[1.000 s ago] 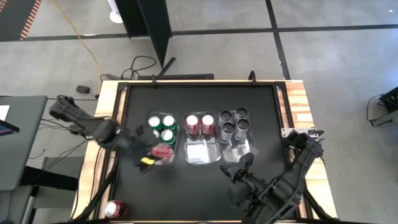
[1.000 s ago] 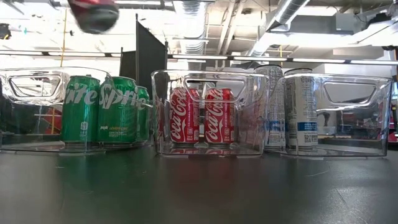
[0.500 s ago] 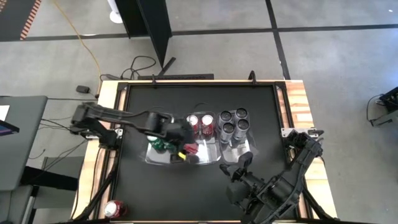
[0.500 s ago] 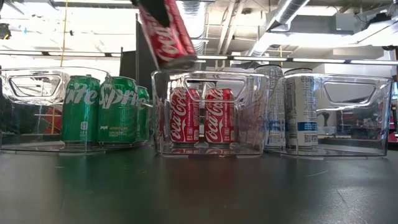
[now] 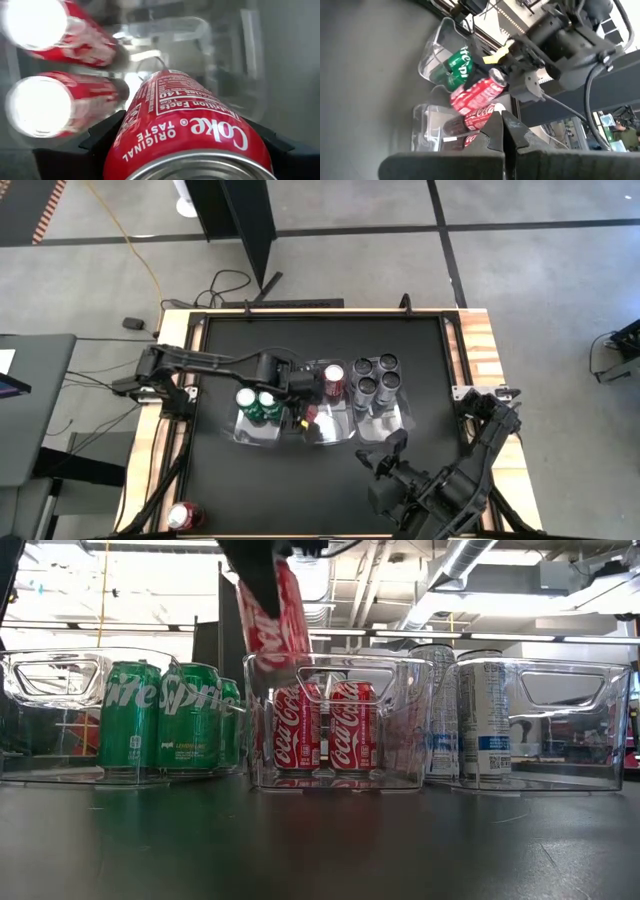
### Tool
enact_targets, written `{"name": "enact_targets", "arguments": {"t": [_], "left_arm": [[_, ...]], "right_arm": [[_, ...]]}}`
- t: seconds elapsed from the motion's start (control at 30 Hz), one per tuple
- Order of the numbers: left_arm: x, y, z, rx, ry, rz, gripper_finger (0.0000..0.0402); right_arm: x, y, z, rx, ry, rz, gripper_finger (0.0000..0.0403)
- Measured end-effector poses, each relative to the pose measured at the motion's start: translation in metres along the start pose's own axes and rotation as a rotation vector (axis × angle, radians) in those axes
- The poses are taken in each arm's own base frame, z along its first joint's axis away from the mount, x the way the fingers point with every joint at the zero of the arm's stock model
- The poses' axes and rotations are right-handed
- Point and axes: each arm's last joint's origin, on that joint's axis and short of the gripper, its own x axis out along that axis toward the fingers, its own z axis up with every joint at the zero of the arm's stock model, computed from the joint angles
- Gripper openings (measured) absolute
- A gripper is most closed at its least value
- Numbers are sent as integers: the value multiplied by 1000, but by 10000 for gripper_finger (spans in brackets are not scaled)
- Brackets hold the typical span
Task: Sort soda cans
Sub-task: Put the top red soda can into the middle transparent bin
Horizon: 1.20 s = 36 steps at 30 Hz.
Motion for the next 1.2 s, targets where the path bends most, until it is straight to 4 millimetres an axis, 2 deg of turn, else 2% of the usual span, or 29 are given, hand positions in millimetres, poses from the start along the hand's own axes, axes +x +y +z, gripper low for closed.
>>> {"name": "enact_targets", "arguments": {"t": [0.13, 0.43, 0.77, 1.03, 1.2], "left_arm": [[1, 8, 0, 40, -3, 20, 294], [3, 10, 4, 201, -44, -4, 294], [31, 17, -12, 201, 16, 0, 294], [52, 18, -19, 173, -17, 4, 294], [58, 20, -22, 161, -26, 17, 294]], "right_arm": [[1, 0, 0, -7, 0, -1, 5], [0, 0, 0, -5, -3, 0, 5], [0, 0, 0, -7, -4, -1, 5], [1, 0, 1, -3, -3, -3, 5], [1, 0, 1, -2, -3, -3, 5]]}}
